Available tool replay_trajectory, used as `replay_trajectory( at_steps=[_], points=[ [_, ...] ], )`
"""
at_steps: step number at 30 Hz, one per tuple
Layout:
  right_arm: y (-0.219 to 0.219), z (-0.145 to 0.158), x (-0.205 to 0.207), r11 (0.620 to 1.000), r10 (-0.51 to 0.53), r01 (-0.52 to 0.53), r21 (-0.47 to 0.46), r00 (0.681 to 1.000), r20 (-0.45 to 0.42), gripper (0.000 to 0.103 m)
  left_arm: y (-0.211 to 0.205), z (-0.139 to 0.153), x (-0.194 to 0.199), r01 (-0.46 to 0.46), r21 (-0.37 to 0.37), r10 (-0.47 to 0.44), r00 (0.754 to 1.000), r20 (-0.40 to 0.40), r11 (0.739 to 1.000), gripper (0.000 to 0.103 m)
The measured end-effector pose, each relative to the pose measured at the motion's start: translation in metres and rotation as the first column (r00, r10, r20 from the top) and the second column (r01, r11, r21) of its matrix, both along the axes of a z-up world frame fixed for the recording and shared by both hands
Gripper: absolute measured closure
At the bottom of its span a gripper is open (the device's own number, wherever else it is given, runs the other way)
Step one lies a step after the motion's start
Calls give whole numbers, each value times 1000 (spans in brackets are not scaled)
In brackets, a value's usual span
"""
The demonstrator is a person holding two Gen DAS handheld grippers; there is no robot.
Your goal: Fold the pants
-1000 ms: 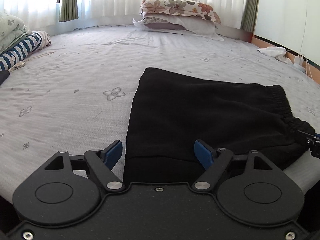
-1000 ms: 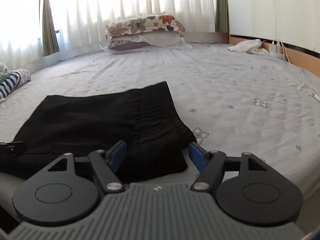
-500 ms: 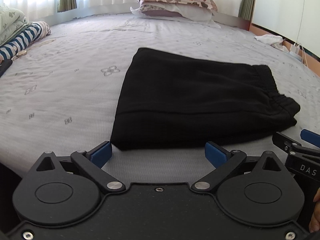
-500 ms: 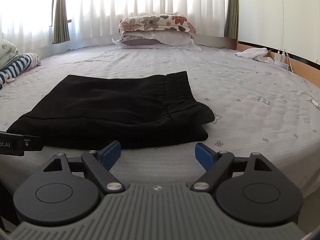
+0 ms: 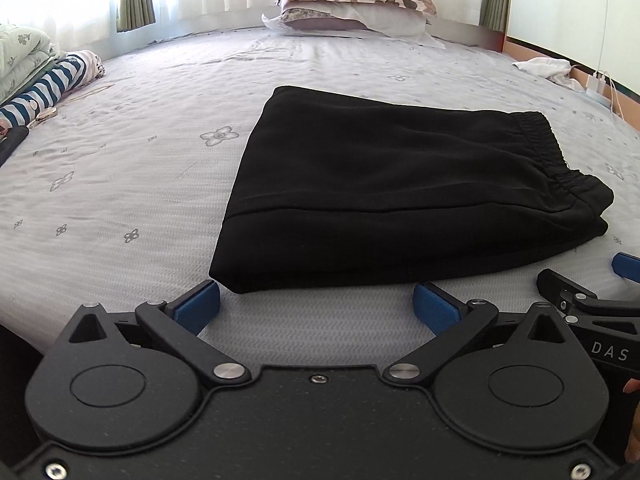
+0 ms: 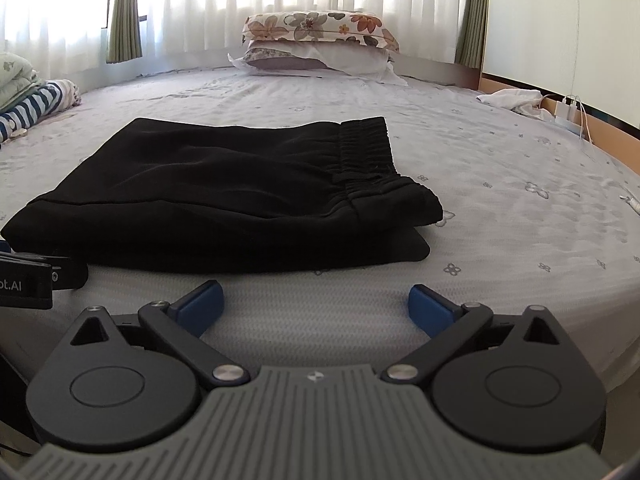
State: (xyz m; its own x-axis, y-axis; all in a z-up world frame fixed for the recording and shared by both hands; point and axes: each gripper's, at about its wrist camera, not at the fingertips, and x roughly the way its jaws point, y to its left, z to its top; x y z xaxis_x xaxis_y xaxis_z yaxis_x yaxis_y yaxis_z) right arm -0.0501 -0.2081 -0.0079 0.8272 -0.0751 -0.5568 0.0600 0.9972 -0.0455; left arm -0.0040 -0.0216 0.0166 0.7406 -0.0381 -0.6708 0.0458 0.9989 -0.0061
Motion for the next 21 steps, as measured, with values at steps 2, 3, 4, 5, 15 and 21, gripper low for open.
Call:
replay_trajectory(
  at_steps=[2,3,4,5,15,21],
  points=[
    [0,-1,0,1000,2,-2,2,1000,-2,0,1,0,0,-4,-1,4,1000,-1,1000,0],
    [-1,-1,0,1000,3,-3,3,1000,-4,0,1,0,0,-8,-2,8,1000,0,1000,0],
    [-1,-1,1,1000,4,-4,3,1000,-7,0,0,0,0,-11,-2,11,1000,0,1000,0],
    [-1,-1,1,1000,5,-5,2,1000,-8,0,0,-1,0,-13,1,13,1000,0,1000,0],
    [-2,-1,2,1000,13,-13,1,1000,-14,0,2,1,7,-32,-13,31,999,-42,999,0],
    [-2,-1,2,1000,13,-13,1,1000,-14,0,0,0,8,-43,-2,42,998,-39,999,0]
  ],
)
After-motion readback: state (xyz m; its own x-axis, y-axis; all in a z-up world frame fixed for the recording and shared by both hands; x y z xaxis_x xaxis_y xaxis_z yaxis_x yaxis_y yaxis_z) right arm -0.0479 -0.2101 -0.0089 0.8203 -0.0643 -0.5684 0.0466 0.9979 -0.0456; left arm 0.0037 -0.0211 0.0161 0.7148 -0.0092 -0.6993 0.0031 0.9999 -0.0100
